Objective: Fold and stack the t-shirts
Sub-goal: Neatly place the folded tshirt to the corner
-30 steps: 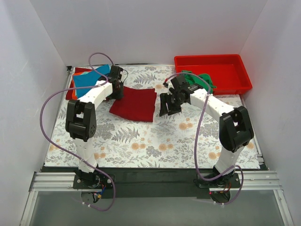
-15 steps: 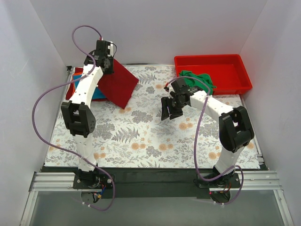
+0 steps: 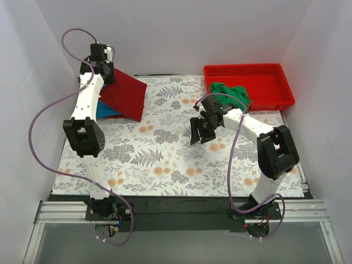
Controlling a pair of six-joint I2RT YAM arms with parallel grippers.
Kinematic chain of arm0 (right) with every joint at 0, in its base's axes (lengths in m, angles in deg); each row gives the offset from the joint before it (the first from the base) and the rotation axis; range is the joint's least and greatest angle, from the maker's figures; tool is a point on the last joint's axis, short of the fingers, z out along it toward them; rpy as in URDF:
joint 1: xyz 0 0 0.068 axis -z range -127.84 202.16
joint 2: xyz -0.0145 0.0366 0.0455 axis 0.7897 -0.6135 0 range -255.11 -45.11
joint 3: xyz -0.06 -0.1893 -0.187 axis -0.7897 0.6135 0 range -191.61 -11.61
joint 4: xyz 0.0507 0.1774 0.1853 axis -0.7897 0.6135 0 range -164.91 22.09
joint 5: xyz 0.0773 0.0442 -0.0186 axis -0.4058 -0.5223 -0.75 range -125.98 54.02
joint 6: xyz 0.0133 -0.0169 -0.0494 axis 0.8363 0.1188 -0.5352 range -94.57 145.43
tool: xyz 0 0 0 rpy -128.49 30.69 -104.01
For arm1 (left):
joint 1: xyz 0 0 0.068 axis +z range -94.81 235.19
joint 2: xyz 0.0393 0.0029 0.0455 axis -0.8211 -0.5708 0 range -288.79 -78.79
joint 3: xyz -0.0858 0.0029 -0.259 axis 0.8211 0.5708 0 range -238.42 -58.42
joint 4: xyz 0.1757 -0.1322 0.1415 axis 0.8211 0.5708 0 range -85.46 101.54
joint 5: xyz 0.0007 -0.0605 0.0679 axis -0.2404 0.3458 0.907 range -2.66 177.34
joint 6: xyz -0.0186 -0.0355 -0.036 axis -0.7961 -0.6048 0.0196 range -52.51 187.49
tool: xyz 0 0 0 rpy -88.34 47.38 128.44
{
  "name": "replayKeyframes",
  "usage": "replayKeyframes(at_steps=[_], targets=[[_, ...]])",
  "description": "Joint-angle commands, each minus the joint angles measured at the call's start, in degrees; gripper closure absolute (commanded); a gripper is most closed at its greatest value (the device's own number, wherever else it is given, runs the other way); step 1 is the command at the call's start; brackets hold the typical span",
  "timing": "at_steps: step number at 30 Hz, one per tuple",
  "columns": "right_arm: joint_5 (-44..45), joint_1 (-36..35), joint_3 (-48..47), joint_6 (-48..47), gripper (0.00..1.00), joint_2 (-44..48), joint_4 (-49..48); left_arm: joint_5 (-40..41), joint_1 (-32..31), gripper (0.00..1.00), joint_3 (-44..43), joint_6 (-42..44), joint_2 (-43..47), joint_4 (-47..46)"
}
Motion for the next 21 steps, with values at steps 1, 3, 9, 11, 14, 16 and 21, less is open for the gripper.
replayKeyframes(at_steps=[1,3,9,11,14,16,21], targets=[[-0.5,-0.2,0.3,0.8,0.36,2.8,0.1,-2.6,2.8,1.0,-3.4,-0.2,6.4,-2.4],[-0.5,-0.3,0.6,0.8,0.36,2.9,0.1,-4.0,3.8,1.0,-3.8,-0.6,6.6,-2.7],[-0.4,-0.6,1.9,1.0,0.36,3.5,0.0,-7.8,8.4,1.0,-3.6,-2.3,8.1,-4.0],[-0.5,-0.7,2.5,1.0,0.36,3.6,0.0,-10.2,10.3,1.0,-3.6,-3.1,8.3,-4.6],[-0.4,-1.0,3.1,1.1,0.36,3.9,0.0,-12.7,12.2,1.0,-3.4,-3.7,8.2,-5.2],[-0.4,-1.2,3.5,1.2,0.36,4.0,0.0,-13.9,13.0,1.0,-3.3,-4.0,7.6,-5.5],[-0.3,-1.9,4.1,1.4,0.36,4.2,0.0,-14.8,14.5,1.0,-2.9,-4.8,5.8,-6.0]])
